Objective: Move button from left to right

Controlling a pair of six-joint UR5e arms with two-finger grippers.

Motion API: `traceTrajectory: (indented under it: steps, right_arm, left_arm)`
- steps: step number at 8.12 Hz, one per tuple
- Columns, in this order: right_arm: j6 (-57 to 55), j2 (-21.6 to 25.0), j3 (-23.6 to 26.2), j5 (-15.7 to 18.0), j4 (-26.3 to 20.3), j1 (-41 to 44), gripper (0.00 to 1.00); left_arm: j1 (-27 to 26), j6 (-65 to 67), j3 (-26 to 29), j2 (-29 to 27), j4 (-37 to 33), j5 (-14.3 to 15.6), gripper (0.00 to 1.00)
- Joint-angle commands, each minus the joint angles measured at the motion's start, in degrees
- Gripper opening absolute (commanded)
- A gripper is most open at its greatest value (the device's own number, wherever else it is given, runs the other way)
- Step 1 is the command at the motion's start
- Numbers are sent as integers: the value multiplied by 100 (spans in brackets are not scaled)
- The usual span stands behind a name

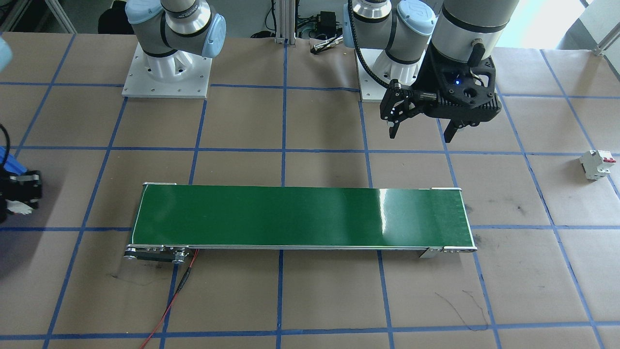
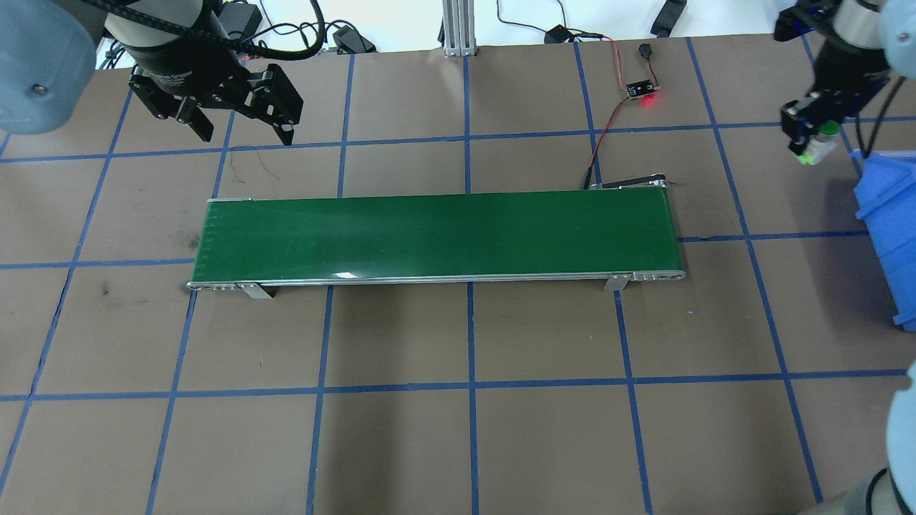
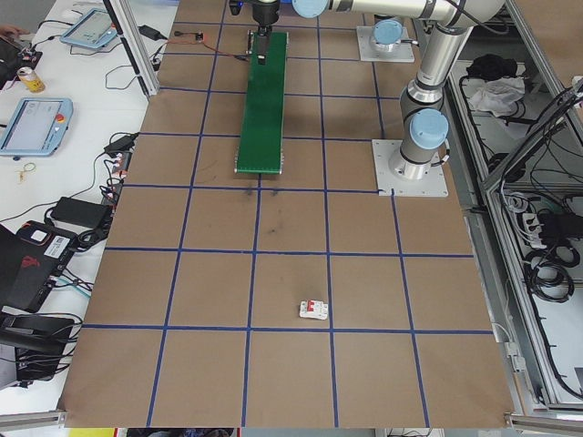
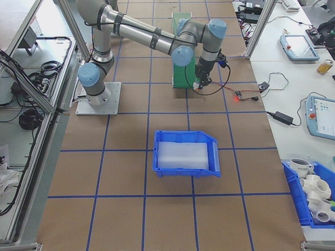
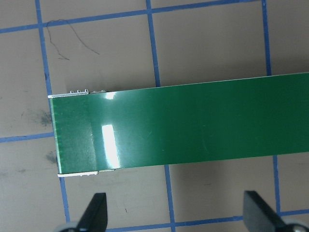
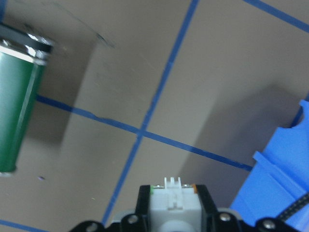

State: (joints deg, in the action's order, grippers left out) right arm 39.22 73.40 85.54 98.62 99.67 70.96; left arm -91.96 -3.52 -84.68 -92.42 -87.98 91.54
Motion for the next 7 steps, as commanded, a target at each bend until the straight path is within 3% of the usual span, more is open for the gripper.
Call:
traceTrajectory:
  steps: [1, 2, 3, 6, 7]
  right_arm:
    - [2634, 25, -11, 52, 314, -1431, 0]
    - [3548, -1, -11, 26, 499, -1914, 0]
    - [4549, -140, 23, 8, 1058, -2293, 0]
    - [6706, -1193, 103, -448, 2212, -2596, 0]
    - [7313, -1397, 155, -571, 2285, -2596, 8]
  left_arm:
    - [-6, 0, -4, 13, 0, -5, 100]
    - [-6, 0, -4, 13, 0, -5, 100]
    - [-6, 0, -4, 13, 0, -5, 100]
    - [-6, 0, -13, 13, -9, 4, 100]
    - [-6, 0, -4, 13, -9, -5, 100]
